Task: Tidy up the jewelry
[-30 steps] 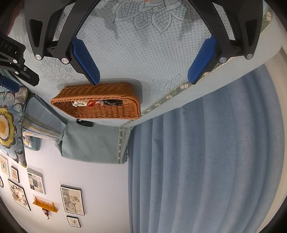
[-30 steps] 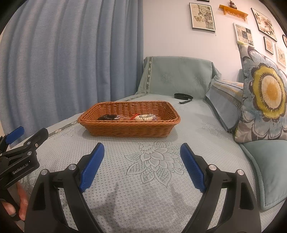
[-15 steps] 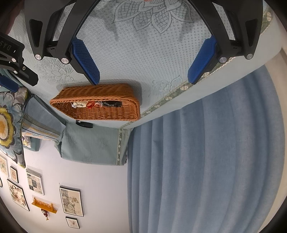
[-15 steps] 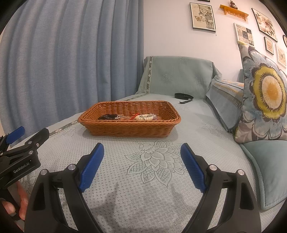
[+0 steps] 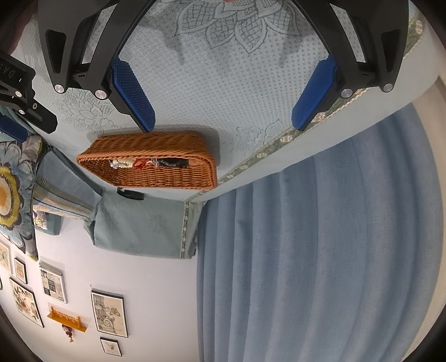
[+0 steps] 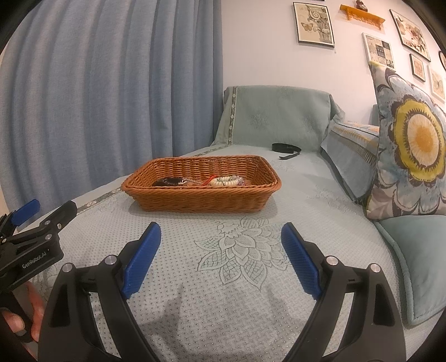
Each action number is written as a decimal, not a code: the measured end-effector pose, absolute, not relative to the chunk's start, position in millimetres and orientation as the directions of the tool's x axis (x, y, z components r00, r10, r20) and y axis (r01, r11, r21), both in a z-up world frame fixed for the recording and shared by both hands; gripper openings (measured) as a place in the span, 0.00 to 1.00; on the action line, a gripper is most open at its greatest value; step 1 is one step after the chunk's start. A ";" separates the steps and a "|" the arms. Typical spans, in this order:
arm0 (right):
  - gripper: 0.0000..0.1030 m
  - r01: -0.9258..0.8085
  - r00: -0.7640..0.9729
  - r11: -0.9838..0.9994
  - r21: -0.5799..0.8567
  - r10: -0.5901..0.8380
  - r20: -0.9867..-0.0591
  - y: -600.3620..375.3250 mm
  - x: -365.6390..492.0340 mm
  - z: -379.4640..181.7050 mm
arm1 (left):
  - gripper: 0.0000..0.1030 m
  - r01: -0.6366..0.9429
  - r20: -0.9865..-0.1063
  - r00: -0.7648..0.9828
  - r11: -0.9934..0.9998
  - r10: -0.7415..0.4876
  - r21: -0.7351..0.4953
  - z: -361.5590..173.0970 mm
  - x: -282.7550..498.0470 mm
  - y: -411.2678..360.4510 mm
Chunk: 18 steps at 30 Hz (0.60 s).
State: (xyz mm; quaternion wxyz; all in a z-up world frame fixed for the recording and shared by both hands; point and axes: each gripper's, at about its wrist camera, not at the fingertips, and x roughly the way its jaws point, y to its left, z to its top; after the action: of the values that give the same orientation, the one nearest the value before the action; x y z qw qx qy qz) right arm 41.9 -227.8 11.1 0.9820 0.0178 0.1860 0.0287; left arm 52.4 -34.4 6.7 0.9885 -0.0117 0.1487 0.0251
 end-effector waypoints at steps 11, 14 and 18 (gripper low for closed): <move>0.81 -0.050 0.927 0.997 0.053 0.066 -0.369 -228.4 43.4 11.5 | 0.92 -0.053 -0.297 0.954 0.998 0.046 -0.017 6.4 52.7 -33.5; 0.81 -0.051 0.927 0.997 0.053 0.066 -0.369 -228.6 43.3 11.5 | 0.92 -0.053 -0.298 0.954 0.998 0.046 -0.018 6.6 52.8 -33.6; 0.81 -0.051 0.927 0.997 0.053 0.067 -0.369 -228.5 43.3 11.4 | 0.92 -0.054 -0.299 0.953 0.998 0.045 -0.019 5.7 53.0 -33.6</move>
State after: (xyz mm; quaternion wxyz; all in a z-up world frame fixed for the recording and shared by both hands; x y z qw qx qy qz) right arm 43.3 -228.5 11.4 0.9813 0.0213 0.1889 0.0299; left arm 53.0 -33.6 5.7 0.9881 -0.0136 0.1511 0.0250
